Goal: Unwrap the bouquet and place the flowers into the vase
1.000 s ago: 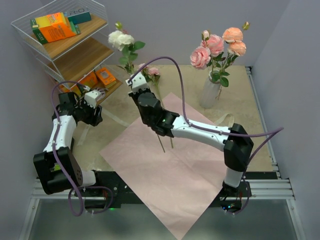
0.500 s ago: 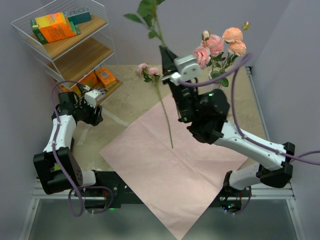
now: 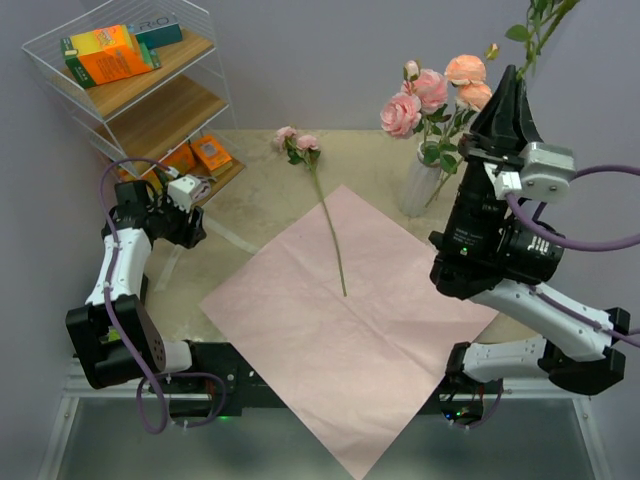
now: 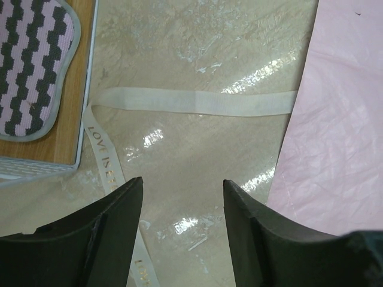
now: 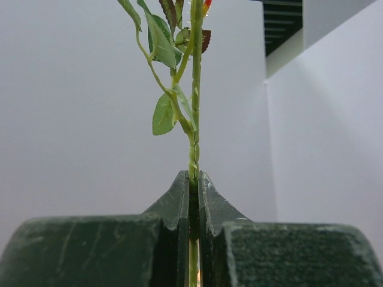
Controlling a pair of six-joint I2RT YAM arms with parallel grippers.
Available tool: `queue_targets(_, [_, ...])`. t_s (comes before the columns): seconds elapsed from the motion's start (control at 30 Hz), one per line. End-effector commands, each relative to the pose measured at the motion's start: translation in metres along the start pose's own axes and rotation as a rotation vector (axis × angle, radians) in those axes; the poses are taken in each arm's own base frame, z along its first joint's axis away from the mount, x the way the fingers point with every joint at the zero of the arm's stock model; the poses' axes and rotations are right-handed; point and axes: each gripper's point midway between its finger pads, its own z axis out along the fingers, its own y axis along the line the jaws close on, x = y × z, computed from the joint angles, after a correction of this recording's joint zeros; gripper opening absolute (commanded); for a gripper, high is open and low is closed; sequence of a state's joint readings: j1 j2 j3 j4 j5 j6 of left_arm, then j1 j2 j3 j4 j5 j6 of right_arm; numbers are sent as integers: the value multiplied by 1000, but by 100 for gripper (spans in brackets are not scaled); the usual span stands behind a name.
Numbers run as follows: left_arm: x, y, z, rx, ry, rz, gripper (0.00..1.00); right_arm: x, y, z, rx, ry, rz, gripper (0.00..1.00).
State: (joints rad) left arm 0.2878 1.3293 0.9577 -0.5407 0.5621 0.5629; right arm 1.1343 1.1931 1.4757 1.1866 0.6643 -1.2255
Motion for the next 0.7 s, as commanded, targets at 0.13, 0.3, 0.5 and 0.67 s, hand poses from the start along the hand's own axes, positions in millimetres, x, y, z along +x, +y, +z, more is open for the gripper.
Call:
queue_targets(0.13, [-24, 9, 0, -8, -85, 24, 62, 36, -66, 21, 312, 22, -191, 0])
queue_targets(0.3, [-25, 11, 7, 13, -83, 6, 62, 79, -66, 34, 383, 23, -235, 0])
queue_targets(0.5, [-23, 14, 10, 6, -87, 35, 62, 120, -76, 47, 485, 4, -252, 0])
queue_targets(0.67, [-24, 15, 18, 33, -92, 13, 62, 135, -78, 58, 548, -27, -269, 0])
